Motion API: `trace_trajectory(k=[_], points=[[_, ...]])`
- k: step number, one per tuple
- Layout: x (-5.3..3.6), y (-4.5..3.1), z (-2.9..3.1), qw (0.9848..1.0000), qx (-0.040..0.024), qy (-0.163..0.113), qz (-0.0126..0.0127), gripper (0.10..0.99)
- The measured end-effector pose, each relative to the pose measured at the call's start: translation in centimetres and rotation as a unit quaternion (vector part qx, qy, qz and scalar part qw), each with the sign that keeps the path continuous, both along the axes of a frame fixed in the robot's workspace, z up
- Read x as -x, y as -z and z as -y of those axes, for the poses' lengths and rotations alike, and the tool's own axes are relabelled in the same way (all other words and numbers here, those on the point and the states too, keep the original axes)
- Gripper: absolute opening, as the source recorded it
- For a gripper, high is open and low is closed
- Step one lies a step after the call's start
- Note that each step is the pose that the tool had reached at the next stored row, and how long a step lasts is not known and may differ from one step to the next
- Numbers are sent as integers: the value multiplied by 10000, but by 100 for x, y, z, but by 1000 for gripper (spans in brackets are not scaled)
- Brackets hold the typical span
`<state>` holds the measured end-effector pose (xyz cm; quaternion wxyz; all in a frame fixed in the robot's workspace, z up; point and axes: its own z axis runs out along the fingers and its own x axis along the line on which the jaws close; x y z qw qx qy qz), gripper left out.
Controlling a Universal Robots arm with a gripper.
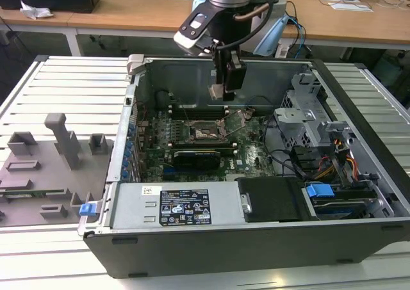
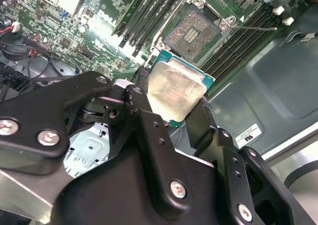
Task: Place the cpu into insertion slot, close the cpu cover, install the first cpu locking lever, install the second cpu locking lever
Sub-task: 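Place the cpu into insertion slot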
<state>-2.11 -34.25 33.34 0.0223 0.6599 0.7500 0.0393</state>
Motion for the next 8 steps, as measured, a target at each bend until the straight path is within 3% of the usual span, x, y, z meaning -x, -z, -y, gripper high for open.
trace_trajectory(k=[8], points=[[0,64,0,10000,0,0,0,537]])
